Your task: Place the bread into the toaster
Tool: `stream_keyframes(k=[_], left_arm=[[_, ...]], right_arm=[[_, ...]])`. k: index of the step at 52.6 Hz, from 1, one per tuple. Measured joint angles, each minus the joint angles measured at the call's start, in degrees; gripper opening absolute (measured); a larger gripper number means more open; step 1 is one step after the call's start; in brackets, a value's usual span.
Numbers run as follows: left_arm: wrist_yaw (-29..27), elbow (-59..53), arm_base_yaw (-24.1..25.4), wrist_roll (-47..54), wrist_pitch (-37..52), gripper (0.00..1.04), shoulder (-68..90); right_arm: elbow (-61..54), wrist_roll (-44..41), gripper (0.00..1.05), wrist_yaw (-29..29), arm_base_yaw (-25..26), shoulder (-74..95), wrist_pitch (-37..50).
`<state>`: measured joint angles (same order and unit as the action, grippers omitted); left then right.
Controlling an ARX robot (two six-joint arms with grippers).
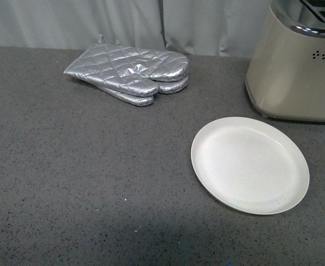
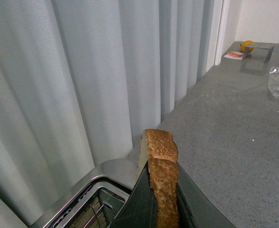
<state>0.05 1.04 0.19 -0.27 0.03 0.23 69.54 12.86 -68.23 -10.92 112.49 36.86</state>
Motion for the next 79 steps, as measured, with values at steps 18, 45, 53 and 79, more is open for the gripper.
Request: stream_keyframes(k=[18,45,53,79], left_arm=[[0.0,0.0,0.0,0.0,0.0,0.98,0.0],[0.0,0.0,0.0,0.0,0.0,0.98,0.0],[0.0,0.0,0.0,0.0,0.0,0.98,0.0],[0.0,0.0,0.0,0.0,0.0,0.98,0.0]], right_arm=[[1.0,0.4,0.46,0.7,0.0,0.4,-1.6],[5.9,2.5,0.95,2.3,0.0,-1.2,-9.1],[-0.7,4.9,0.95,4.8,0.7,-10.1,-10.8],[-65.9,-12.1,0.34,57.5,0.6,-83.9,-20.9]])
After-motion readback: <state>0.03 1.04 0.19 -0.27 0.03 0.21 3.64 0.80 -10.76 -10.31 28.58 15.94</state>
